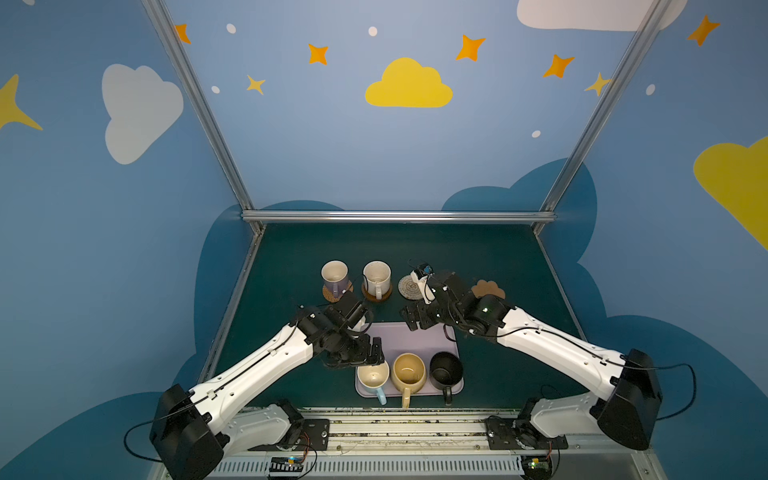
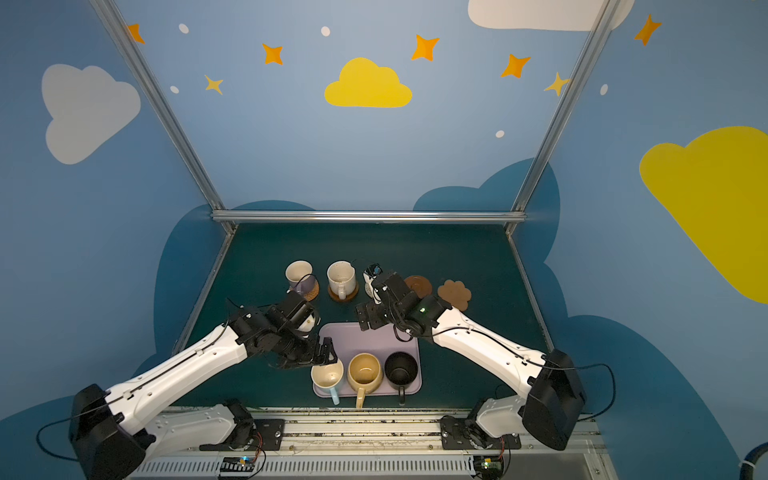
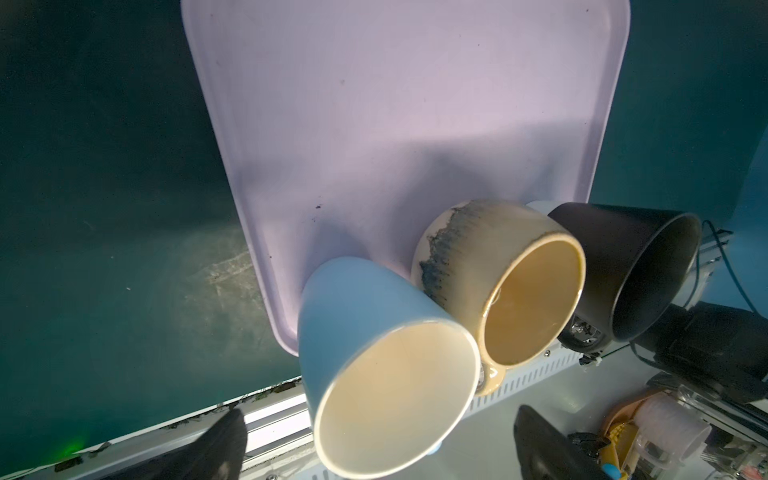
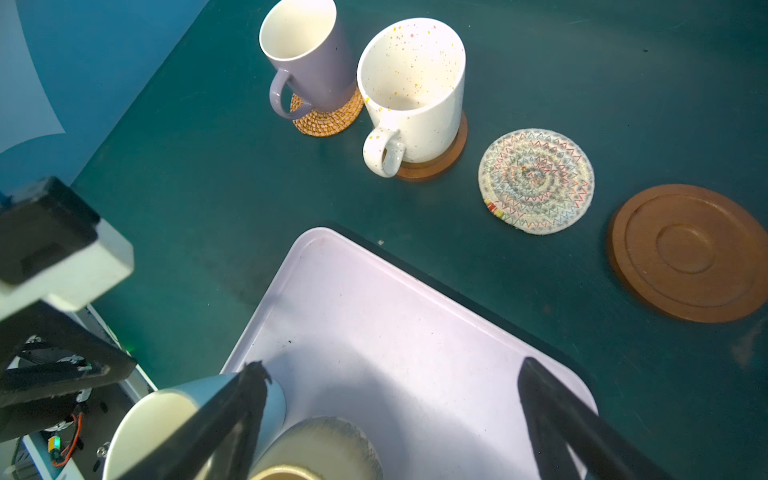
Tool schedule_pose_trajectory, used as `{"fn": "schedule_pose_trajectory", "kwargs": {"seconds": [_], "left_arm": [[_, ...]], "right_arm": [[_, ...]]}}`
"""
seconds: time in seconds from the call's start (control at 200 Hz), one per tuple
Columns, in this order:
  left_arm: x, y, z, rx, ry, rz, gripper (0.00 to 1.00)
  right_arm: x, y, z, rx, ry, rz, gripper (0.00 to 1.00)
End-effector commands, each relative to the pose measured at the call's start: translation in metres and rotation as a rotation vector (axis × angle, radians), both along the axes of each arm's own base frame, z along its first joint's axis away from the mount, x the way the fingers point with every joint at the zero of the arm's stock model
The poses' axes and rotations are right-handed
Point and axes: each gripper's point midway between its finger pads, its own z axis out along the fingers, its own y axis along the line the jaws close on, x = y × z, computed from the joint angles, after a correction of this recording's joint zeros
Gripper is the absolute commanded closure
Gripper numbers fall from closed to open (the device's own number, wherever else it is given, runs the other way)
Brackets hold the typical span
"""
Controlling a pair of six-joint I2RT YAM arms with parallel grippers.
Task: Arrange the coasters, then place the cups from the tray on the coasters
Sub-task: 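Lower the left gripper into the pale blue mug while the right moves over the tray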
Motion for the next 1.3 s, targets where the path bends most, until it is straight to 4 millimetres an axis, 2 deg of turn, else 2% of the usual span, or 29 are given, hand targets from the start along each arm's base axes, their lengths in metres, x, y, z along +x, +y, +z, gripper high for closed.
{"fn": "schedule_pose_trajectory", "kwargs": {"seconds": [0.0, 0.1, 0.29, 0.451, 0.546, 0.826, 1.001, 1.191, 1.296], "left_arm": [[-0.012, 0.011, -0.012, 0.064, 0.029, 0.034, 0.0], [-0.019, 0.007, -0.02, 0.064, 0.034, 0.033, 0.0], [-0.017, -0.009, -0.016, 0.03, -0.005, 0.013, 0.0], [-0.017, -0.004, -0.021, 0.072, -0.001, 0.016, 0.0], [-0.017, -0.009, -0.018, 0.054, -0.005, 0.006, 0.0], [-0.036, -0.015, -0.026, 0.058, 0.04, -0.022, 0.0], [-0.026, -0.012, -0.016, 0.09, -0.024, -0.03, 0.0], [-0.037, -0.008, -0.028, 0.138, 0.018, -0.038, 0.0], [-0.038, -0.018, -0.029, 0.103, 0.018, -0.06, 0.0]], "right_arm": [[-0.003, -0.011, -0.006, -0.036, 0.001, -0.03, 0.06], [-0.002, -0.015, -0.008, -0.046, -0.009, -0.043, 0.06], [-0.002, -0.017, -0.014, -0.059, 0.002, -0.053, 0.06], [-0.001, -0.017, -0.019, -0.068, 0.018, -0.062, 0.06], [-0.002, -0.016, -0.022, -0.069, 0.026, -0.062, 0.06], [-0.003, -0.018, -0.035, -0.116, 0.052, -0.067, 0.06], [-0.005, -0.02, -0.041, -0.126, 0.066, -0.072, 0.06], [-0.008, -0.027, -0.046, -0.142, 0.074, -0.09, 0.06], [-0.007, -0.029, -0.047, -0.145, 0.069, -0.095, 0.06]]}}
